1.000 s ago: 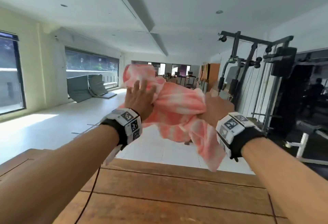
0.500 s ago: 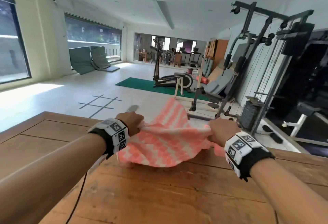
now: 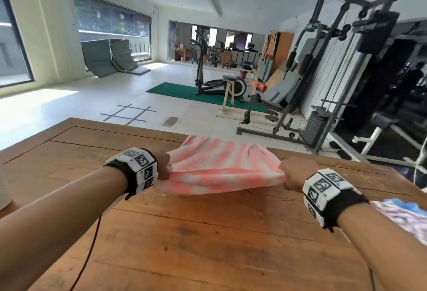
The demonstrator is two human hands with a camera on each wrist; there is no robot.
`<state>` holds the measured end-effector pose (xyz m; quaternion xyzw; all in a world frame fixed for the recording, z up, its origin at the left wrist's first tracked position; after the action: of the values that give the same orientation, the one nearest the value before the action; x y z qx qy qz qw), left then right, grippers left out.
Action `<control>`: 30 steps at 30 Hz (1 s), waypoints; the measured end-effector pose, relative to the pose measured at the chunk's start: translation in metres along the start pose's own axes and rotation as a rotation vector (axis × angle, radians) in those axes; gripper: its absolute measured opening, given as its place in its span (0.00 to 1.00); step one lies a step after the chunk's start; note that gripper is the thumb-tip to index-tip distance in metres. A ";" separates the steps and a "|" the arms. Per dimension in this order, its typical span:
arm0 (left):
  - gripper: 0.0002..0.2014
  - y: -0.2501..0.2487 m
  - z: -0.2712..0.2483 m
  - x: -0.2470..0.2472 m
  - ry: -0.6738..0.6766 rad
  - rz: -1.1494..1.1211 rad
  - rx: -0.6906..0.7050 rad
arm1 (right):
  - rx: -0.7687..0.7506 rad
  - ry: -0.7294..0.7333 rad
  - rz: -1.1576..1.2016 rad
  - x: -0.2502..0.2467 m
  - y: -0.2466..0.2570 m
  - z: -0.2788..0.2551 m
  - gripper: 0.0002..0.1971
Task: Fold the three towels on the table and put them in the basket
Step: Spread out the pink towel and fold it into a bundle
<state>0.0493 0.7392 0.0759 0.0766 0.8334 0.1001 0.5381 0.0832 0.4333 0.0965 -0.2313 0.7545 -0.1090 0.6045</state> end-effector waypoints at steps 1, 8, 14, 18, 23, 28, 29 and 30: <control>0.16 -0.003 -0.006 0.005 0.024 -0.022 0.012 | -0.002 -0.011 0.013 0.002 0.000 -0.008 0.16; 0.12 -0.028 -0.039 0.059 0.129 -0.081 0.141 | -0.013 0.023 0.066 0.046 0.024 -0.052 0.21; 0.15 -0.033 -0.024 0.092 -0.033 -0.137 0.156 | -0.056 -0.015 0.207 0.081 0.038 -0.053 0.14; 0.12 -0.044 0.002 0.109 -0.058 -0.361 0.194 | -0.135 -0.037 0.431 0.099 0.059 -0.044 0.12; 0.13 -0.060 0.034 0.133 -0.042 -0.431 0.188 | -0.166 0.024 0.530 0.123 0.081 -0.008 0.19; 0.39 -0.068 0.067 0.186 0.244 -0.255 0.109 | -0.193 0.193 0.493 0.161 0.099 0.041 0.28; 0.39 -0.067 0.072 0.197 0.302 -0.259 0.098 | -0.209 0.263 0.501 0.172 0.106 0.048 0.31; 0.36 -0.066 0.076 0.206 0.332 -0.273 0.097 | -0.221 0.334 0.504 0.182 0.113 0.054 0.32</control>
<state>0.0333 0.7299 -0.1532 -0.0289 0.9171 -0.0028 0.3976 0.0812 0.4503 -0.1241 -0.0802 0.8841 0.0906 0.4514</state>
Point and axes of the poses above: each hand's wrist, its own z-axis towards the middle knuckle, its own x-axis out of the palm, y = z × x, the point moved 5 cm from there along z, towards the middle knuckle, and after that the axes turned 9 degrees about y, right-handed, at the moved point
